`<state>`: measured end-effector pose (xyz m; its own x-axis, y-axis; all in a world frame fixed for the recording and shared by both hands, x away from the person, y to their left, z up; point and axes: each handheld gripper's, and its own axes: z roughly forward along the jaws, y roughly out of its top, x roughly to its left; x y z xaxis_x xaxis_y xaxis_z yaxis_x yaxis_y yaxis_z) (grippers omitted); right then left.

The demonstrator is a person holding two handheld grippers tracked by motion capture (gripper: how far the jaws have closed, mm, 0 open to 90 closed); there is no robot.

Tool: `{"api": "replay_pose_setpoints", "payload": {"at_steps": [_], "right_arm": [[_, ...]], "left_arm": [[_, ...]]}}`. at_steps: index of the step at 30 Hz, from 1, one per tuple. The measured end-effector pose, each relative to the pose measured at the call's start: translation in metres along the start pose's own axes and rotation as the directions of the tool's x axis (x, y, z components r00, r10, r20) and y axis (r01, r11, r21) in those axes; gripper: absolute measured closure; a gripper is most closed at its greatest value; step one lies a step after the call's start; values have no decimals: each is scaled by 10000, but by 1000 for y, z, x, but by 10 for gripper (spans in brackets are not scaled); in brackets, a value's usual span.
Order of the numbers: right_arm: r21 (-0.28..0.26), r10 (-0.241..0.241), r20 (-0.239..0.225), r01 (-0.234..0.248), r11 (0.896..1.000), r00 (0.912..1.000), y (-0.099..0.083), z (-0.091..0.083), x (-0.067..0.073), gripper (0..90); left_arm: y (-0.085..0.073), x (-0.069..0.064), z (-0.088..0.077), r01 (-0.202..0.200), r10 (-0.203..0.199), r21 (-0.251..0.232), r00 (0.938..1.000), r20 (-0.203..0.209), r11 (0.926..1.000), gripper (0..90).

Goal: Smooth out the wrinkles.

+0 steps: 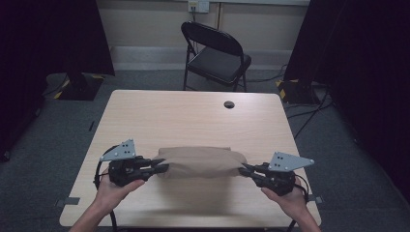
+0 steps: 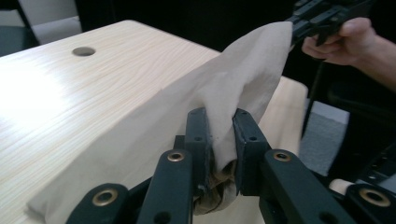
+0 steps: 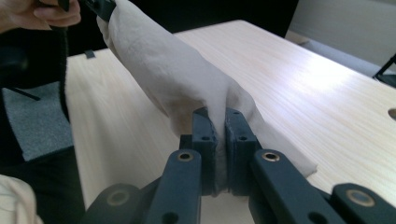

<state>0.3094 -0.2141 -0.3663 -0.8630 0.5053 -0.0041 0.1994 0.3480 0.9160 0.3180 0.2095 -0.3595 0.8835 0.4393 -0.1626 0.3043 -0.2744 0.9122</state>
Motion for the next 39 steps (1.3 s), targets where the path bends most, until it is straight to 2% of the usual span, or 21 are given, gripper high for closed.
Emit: {"api": "replay_pose_setpoints", "payload": {"at_steps": [4, 7, 11, 15, 20, 26, 31, 37, 39], "right_arm": [[-151, -152, -158, 150, 9998, 9998, 9, -10, 9, 844], [-92, -13, -222, 10, 10000, 9998, 9, -9, 7, 840], [317, 493, -333, -483, 9983, 9982, -5, 7, -5, 839], [672, 1021, -341, -996, 9928, 9942, -19, 25, -20, 839], [923, 1253, -203, -1229, 9881, 9919, -22, 38, -30, 831], [986, 1503, -46, -1491, 9839, 9886, -26, 50, -41, 796], [1040, 1720, -55, -1705, 9799, 9851, -28, 60, -53, 811], [1282, 1842, 174, -1849, 9743, 9827, -32, 71, -62, 817], [1304, 1944, 429, -1984, 9714, 9800, -34, 76, -65, 796]], "left_arm": [[6, -7, -9, 132, -127, -200, 9995, 288, 9997, 786], [3, -2, -3, 310, -311, 64, 9992, 270, 9995, 787], [-12, 15, 14, 903, -913, 558, 9957, 156, 9943, 787], [-21, 28, 23, 1215, -1223, 886, 9925, 36, 9886, 787], [-25, 43, 31, 1618, -1626, 1178, 9867, -32, 9798, 786], [-32, 58, 39, 1918, -1887, 1439, 9814, -351, 9708, 787], [-34, 70, 46, 2194, -2142, 1566, 9755, -495, 9630, 786], [-36, 83, 55, 2381, -2297, 1703, 9709, -674, 9562, 787], [-36, 87, 57, 2477, -2384, 1686, 9684, -735, 9540, 787]]}}
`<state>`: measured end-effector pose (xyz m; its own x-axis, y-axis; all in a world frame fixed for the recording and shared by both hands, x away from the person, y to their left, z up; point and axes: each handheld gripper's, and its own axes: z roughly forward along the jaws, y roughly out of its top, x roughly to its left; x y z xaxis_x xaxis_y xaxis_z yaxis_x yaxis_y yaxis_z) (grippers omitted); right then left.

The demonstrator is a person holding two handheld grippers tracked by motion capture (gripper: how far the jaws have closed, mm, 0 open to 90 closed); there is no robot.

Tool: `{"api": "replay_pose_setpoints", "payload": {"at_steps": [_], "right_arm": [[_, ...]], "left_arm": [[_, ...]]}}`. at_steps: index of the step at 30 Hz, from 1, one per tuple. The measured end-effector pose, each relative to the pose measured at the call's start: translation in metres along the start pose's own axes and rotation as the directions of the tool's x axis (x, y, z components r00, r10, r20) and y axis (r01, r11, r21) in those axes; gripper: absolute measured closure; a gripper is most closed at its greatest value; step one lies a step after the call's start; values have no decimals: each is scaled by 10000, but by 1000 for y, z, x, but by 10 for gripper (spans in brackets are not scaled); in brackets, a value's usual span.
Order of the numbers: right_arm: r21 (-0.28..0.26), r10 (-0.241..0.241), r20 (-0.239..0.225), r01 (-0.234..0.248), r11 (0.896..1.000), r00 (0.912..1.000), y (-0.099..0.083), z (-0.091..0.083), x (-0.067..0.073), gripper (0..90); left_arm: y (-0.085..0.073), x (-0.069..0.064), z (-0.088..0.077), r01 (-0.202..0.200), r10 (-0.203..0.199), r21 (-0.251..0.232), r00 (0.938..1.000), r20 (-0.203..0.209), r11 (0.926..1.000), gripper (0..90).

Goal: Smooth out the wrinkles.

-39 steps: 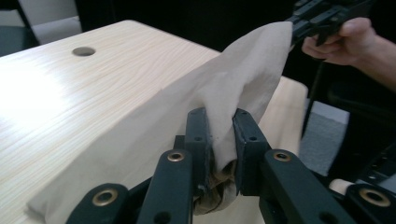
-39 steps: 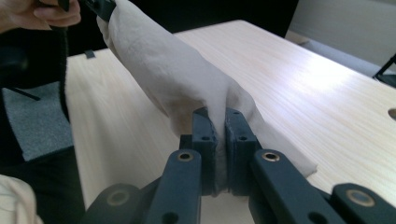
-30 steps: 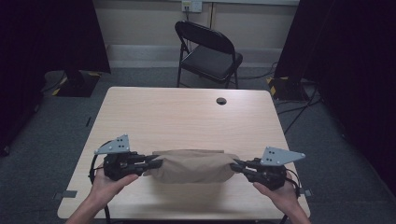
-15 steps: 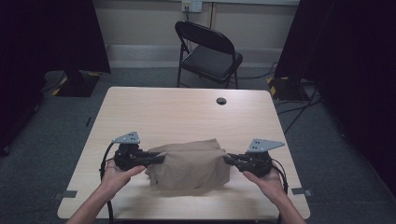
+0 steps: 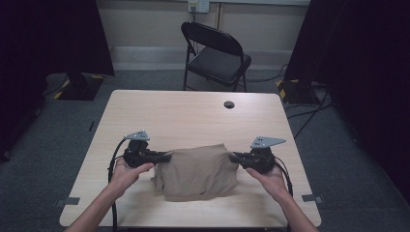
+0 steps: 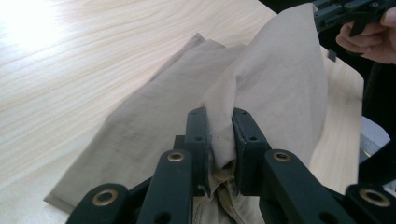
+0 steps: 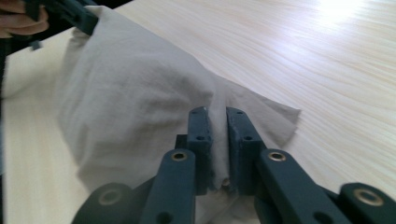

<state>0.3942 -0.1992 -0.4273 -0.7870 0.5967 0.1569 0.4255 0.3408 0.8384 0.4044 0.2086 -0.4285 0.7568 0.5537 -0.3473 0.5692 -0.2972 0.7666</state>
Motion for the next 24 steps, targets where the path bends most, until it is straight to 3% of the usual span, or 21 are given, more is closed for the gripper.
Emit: {"api": "replay_pose_setpoints", "payload": {"at_steps": [5, 14, 24], "right_arm": [[-27, 231, 185, -230, 9997, 9996, 0, 6, -6, 757], [-100, 182, 199, -180, 9998, 9996, 0, 11, -10, 834], [89, 184, 574, -189, 9998, 9982, 6, 23, -13, 840]], "left_arm": [[2, 8, 7, 148, -148, 44, 9999, -86, 9999, 787], [3, 12, 9, 106, -112, -207, 9995, -282, 9997, 787], [1, 22, 15, 314, -318, -91, 9979, -560, 9995, 787]]}}
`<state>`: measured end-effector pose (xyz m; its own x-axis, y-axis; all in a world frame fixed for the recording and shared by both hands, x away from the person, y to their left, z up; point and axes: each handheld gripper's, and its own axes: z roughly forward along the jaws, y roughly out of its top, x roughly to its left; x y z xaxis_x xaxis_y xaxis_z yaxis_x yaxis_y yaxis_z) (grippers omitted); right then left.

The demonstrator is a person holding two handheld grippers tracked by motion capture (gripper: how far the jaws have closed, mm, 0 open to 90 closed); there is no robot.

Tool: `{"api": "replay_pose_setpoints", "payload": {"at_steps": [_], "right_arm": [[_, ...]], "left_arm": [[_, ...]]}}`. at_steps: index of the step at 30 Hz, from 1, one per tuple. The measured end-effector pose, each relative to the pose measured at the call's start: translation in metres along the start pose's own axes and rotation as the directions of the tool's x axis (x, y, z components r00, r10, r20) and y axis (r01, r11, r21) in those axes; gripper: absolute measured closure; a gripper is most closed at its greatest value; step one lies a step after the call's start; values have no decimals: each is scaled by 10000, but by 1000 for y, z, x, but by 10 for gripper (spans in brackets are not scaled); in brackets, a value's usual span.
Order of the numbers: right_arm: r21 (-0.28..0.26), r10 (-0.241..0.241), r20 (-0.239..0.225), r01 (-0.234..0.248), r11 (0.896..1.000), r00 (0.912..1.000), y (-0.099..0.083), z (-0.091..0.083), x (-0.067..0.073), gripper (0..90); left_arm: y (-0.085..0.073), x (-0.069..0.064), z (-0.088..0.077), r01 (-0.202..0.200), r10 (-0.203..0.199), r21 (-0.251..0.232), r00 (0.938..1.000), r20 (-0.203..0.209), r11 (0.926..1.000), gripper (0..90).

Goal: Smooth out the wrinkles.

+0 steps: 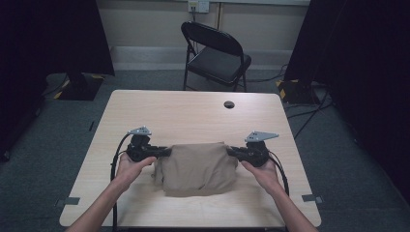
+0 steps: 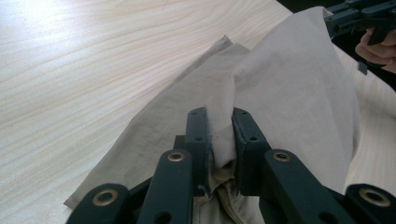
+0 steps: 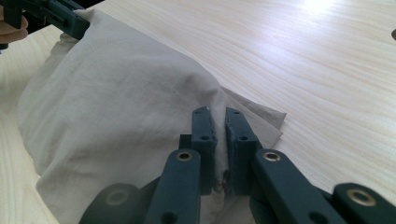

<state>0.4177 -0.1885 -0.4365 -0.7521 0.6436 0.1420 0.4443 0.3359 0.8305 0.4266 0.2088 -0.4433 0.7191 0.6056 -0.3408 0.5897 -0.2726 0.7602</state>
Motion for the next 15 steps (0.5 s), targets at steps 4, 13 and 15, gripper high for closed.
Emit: {"api": "replay_pose_setpoints", "payload": {"at_steps": [4, 13, 15], "right_arm": [[133, 30, 130, -32, 9999, 9999, 0, 4, -1, 839], [549, 205, 458, -230, 9982, 9987, -3, 22, -9, 838], [618, 197, 473, -226, 9978, 9987, -4, 24, -10, 838]], "left_arm": [[0, 3, 4, 38, -37, 148, 10000, -81, 9999, 787], [-2, 16, 16, 389, -380, 361, 9989, -262, 9986, 787], [-3, 16, 16, 415, -406, 354, 9989, -253, 9985, 786]]}}
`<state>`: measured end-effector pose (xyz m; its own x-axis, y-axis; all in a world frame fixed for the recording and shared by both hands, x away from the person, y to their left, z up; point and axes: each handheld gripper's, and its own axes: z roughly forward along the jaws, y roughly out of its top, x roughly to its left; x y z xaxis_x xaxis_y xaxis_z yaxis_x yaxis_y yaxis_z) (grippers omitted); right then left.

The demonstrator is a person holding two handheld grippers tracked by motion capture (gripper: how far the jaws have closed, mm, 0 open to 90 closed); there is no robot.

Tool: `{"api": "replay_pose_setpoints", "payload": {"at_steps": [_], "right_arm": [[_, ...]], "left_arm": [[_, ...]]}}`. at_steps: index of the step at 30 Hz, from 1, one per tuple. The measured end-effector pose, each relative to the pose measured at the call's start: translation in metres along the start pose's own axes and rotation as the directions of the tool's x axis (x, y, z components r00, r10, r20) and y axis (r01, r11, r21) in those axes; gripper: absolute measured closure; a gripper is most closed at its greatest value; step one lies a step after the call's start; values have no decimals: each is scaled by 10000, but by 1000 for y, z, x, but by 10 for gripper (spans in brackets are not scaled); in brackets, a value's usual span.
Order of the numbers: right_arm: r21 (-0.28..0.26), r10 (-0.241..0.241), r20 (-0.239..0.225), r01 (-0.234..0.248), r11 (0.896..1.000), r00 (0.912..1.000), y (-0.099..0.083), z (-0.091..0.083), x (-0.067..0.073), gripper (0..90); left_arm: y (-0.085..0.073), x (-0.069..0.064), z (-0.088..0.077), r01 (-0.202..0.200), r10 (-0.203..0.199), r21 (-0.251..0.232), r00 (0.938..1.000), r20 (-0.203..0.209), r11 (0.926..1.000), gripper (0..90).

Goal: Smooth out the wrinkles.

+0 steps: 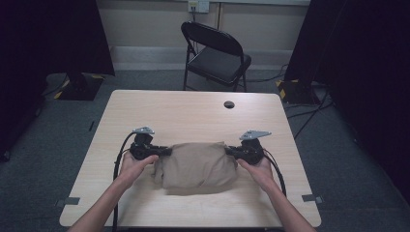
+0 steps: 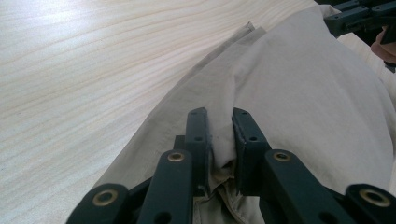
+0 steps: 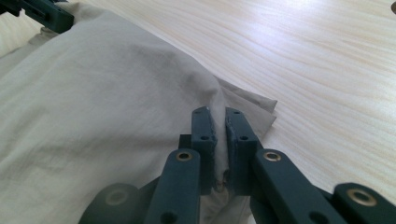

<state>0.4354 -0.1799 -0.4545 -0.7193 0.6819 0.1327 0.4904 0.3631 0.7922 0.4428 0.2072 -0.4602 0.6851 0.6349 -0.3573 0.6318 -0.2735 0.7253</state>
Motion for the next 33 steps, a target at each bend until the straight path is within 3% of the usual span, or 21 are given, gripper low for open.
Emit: {"api": "replay_pose_setpoints", "payload": {"at_steps": [6, 23, 29, 33], "right_arm": [[114, -55, 55, 55, 9999, 10000, -1, 3, 0, 838], [1092, -394, 374, 351, 9934, 9985, -12, 27, 0, 842], [1020, -419, 516, 364, 9941, 9978, -12, 28, -2, 840], [776, -661, 787, 600, 9952, 9947, -10, 26, 0, 835]], "left_arm": [[-1, 1, 4, -61, 64, 201, 9999, -152, 9998, 787], [-8, 9, 21, -140, 202, 833, 9971, -737, 9964, 786], [-8, 12, 23, -65, 124, 840, 9974, -707, 9964, 786], [-7, 16, 22, 83, -42, 587, 9975, -700, 9982, 786]]}}
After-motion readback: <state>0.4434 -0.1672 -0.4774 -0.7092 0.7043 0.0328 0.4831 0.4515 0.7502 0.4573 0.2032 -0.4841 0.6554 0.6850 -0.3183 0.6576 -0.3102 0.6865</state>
